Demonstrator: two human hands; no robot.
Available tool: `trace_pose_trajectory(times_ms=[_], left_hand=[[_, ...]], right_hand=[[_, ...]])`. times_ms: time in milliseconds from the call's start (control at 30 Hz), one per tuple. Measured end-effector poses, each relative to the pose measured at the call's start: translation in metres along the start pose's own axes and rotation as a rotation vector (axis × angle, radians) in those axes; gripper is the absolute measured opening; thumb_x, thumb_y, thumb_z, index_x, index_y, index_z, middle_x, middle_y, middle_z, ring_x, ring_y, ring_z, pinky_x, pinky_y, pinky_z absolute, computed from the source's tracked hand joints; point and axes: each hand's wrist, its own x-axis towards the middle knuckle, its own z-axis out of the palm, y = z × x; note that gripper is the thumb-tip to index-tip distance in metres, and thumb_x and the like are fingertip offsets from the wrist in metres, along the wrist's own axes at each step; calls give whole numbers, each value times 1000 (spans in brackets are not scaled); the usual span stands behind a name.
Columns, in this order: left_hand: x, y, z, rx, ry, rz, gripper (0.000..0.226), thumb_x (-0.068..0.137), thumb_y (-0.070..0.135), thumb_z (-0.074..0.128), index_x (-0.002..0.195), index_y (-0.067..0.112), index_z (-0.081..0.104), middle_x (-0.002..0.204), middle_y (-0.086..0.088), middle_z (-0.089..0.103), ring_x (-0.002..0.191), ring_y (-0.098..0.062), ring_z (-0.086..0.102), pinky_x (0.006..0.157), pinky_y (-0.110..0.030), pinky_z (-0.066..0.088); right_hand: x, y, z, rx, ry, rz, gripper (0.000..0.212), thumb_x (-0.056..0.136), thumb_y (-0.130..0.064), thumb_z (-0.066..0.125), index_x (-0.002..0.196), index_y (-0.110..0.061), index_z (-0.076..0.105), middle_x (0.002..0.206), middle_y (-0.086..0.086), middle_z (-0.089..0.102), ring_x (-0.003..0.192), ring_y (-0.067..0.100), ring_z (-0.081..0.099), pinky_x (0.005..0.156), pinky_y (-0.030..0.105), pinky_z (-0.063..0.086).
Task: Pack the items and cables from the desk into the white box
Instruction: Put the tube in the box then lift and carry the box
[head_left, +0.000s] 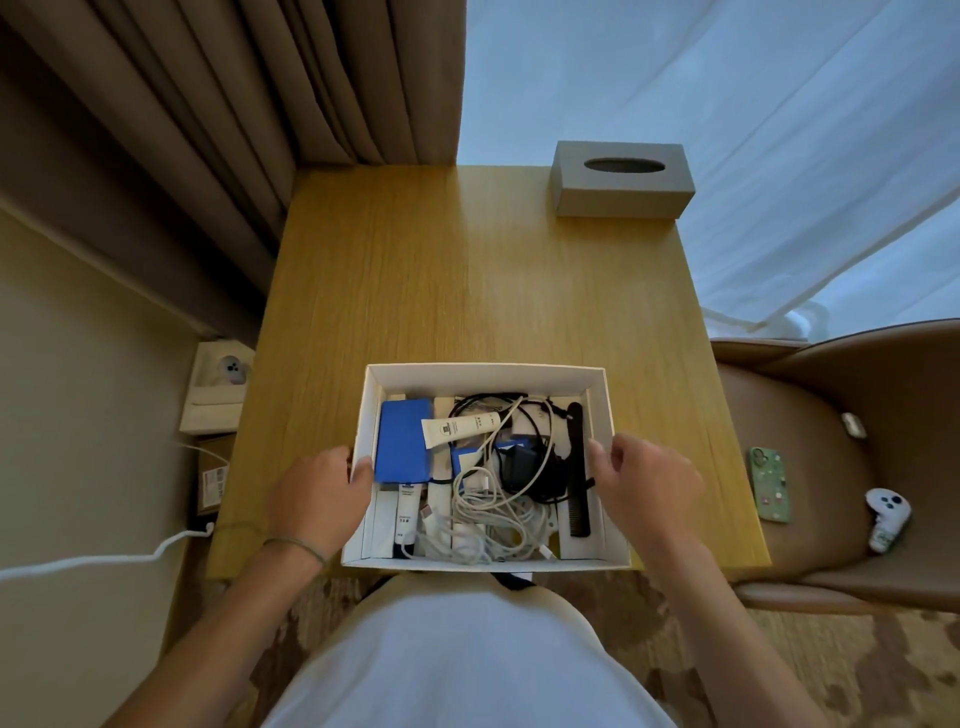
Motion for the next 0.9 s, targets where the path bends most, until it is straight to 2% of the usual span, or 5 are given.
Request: trace_pose_trajectory(times_ms=[167,267,500,800,900], left_hand=[[-6,9,6,-145,9,-37,26,101,22,50,78,11,56,62,-10,55,52,-23,50,50,-31,36],[-10,7,9,-197,68,-39,24,100,19,53,76,15,52,56,-9,49,47,-18,39,47,-29,29],[-2,16,2,-308,80,-20,16,100,19,53,87,19,63,70,-10,64,61,-32,60,54,-38,49],[27,53,-13,-382,38,190,17,100,21,53,85,27,57,71,-15,67,61,-41,60,53,-50,53],[39,68,-21,-420,20,297,14,99,22,56,96,28,68,66,-7,67,56,-37,59,48,-46,52]], right_hand=[[-1,7,2,-66,-74,84,17,97,-40,59,101,-23,57,48,-9,49,34,3,36,34,18,27],[-4,7,9,-37,-172,76,27,104,-29,48,127,-17,55,56,-7,56,39,4,42,35,18,35],[12,7,10,70,-128,123,32,105,-21,42,73,-22,45,55,-9,47,44,7,33,43,21,31],[-7,23,-7,140,72,286,32,102,-21,45,70,-25,44,54,-6,49,43,10,41,43,31,41],[-25,23,-19,138,187,343,39,98,-15,49,64,-28,35,49,-10,38,39,6,32,37,26,27]])
